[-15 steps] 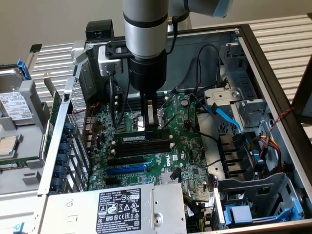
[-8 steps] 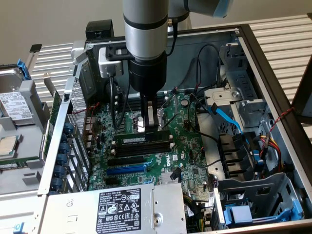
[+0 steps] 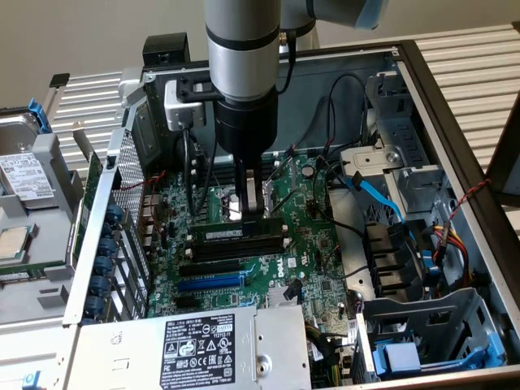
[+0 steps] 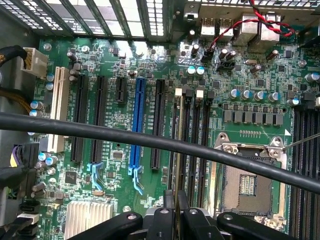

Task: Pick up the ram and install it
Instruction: 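Insert the ram into the slot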

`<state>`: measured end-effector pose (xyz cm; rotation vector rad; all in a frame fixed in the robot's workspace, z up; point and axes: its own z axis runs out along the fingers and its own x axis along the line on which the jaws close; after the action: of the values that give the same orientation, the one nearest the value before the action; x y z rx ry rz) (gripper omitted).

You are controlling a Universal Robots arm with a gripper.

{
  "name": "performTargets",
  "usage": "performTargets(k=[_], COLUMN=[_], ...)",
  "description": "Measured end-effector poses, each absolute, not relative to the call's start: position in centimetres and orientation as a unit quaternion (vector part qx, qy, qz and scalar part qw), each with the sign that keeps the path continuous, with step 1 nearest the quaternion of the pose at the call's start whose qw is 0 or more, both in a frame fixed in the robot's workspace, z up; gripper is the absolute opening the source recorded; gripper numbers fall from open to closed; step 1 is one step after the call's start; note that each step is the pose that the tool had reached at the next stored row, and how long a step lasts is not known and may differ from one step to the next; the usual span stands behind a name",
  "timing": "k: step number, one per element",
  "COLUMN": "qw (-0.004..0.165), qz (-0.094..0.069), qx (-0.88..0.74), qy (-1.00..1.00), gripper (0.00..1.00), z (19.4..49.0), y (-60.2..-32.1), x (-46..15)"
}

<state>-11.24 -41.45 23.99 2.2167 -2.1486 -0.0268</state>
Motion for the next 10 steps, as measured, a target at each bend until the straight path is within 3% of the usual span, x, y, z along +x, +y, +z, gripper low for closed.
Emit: performTargets(k=[10], qw=[0.027], qz=[-0.009], qx=[0.718], qy=[-0.696], gripper=[0.13], z=[23.7], y=[-41.45], x=[-11.27])
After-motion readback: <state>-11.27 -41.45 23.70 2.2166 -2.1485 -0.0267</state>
